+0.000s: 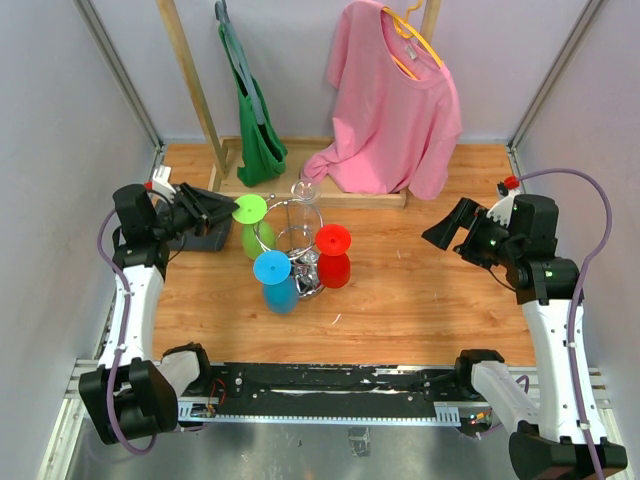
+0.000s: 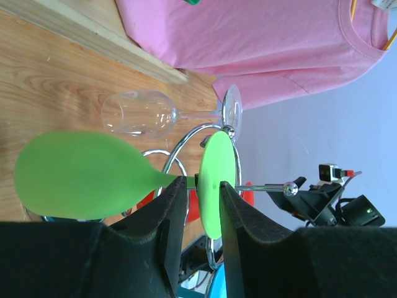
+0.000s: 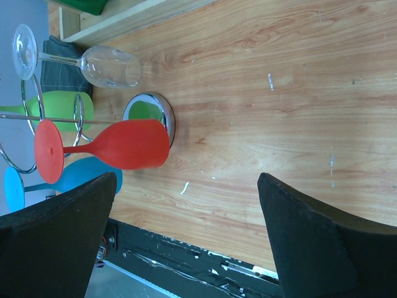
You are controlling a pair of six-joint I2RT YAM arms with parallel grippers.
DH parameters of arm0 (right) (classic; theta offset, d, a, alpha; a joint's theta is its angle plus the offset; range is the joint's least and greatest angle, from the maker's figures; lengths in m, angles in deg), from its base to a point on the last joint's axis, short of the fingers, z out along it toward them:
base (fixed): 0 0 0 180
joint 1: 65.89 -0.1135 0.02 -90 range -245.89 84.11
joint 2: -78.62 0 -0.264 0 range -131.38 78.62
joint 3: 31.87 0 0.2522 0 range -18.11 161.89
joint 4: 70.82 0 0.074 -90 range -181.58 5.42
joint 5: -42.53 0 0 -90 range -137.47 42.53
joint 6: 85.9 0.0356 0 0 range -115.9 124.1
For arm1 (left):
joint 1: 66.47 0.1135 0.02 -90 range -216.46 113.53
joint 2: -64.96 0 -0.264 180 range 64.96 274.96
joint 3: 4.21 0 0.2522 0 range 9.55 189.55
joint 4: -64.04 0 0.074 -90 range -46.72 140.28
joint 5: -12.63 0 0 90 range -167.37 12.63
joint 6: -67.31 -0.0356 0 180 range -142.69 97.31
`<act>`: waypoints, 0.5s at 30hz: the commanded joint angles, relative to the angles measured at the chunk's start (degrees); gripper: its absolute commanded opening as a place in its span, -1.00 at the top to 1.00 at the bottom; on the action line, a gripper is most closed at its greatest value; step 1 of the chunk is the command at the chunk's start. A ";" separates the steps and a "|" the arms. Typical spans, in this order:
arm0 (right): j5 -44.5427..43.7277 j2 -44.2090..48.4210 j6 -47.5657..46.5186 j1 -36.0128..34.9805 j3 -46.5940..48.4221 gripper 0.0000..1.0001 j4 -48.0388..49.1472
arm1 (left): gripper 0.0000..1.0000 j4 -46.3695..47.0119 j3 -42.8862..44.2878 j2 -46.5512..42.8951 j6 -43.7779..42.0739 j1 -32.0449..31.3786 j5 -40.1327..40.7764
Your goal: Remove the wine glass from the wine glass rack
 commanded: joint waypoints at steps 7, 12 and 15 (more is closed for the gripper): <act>1.01 0.91 -0.98 -0.10 0.70 -0.97 0.80 | 0.37 -3.81 1.83 -2.28 -2.50 1.80 -0.80; 1.07 1.76 -1.10 -0.10 0.50 -0.97 0.25 | 0.41 -4.73 1.39 -3.12 -2.83 2.12 -1.14; 1.07 2.29 -1.01 -0.10 0.27 -0.97 -0.04 | 0.51 -4.67 1.21 -3.36 -2.74 2.15 -1.35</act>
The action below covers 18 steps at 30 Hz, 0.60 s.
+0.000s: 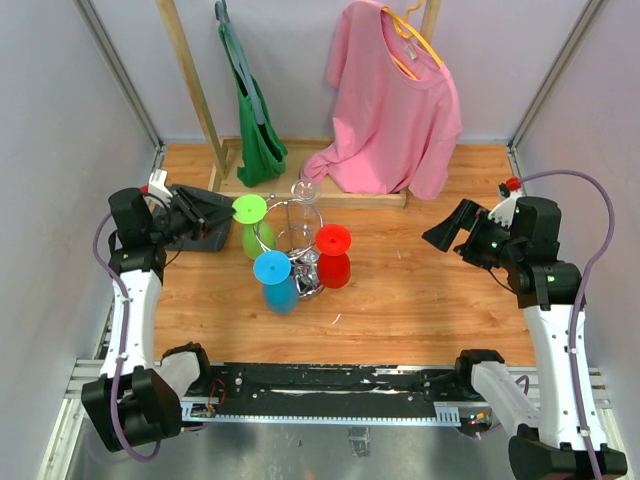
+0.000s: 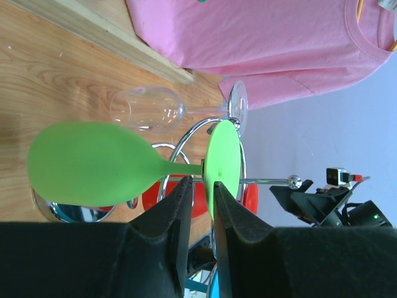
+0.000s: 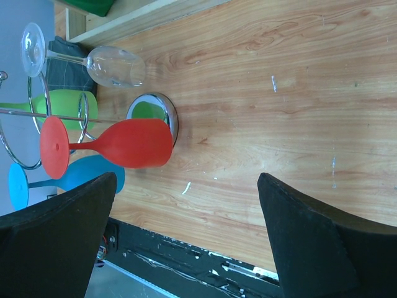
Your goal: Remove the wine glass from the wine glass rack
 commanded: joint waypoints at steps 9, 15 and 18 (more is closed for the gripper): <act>0.40 2.21 -0.86 -0.10 -0.17 -0.97 -0.63 | 0.85 -0.21 1.10 -1.33 -0.57 0.42 -3.13; 0.32 2.70 -0.77 -0.10 -0.62 -0.97 -0.67 | 0.99 -0.13 1.35 -1.50 0.20 0.45 -4.05; 0.32 2.90 -0.76 -0.10 -0.74 -0.97 -0.67 | 0.99 0.31 1.89 -1.51 1.96 0.61 -4.48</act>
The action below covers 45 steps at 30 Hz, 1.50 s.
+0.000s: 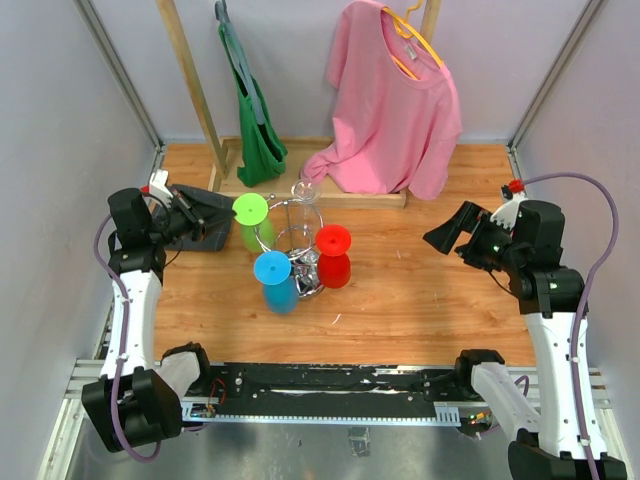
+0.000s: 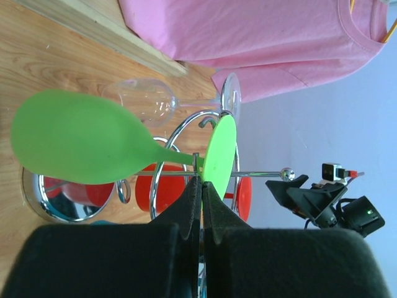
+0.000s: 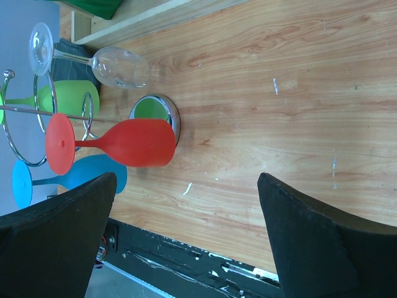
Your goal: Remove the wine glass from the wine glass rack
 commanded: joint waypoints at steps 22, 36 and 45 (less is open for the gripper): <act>0.12 0.01 -1.04 -0.10 -1.30 -0.97 0.13 | 0.99 3.74 4.76 0.89 10.36 2.33 -2.04; -0.07 -0.25 -0.92 -0.10 -0.97 -0.97 0.25 | 0.99 7.29 4.71 3.06 11.39 5.74 -3.11; 0.47 -1.37 -1.38 -0.10 0.05 -0.97 0.28 | 0.99 8.69 7.23 3.35 10.14 9.18 -6.05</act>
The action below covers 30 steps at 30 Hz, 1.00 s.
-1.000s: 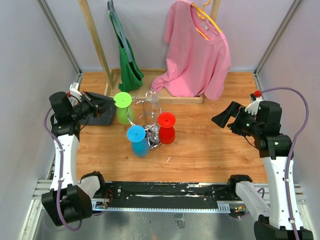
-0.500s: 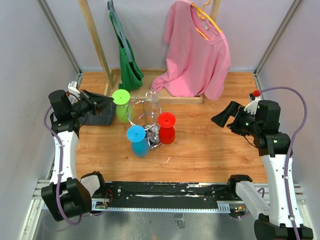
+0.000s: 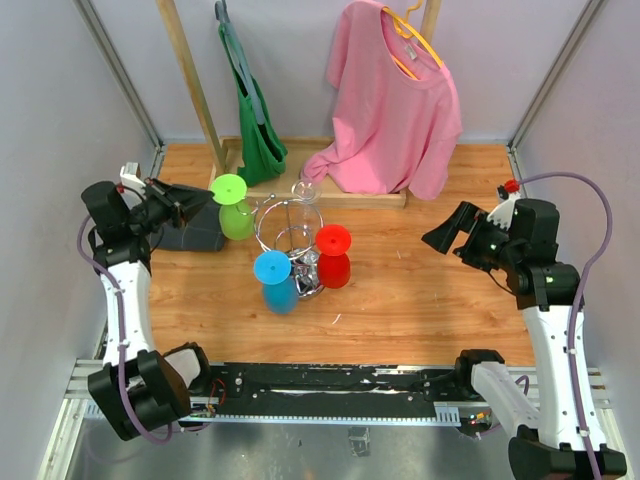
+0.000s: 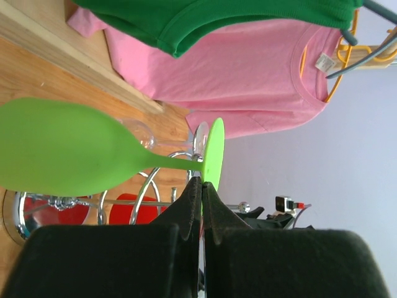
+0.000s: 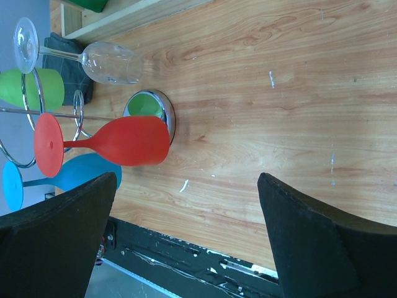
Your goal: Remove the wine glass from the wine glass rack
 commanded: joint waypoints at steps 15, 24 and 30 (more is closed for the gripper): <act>5.05 -7.45 -3.42 -0.10 10.72 -0.97 0.53 | 0.99 10.13 32.10 7.39 -5.33 -2.78 -5.17; 7.90 -10.47 -1.36 -0.10 20.62 -0.97 0.09 | 1.00 1.17 47.78 10.81 -21.93 -21.76 1.15; 9.71 -12.54 -0.86 -0.10 25.90 -0.97 -0.37 | 0.99 -3.55 50.20 10.61 -31.29 -31.17 4.90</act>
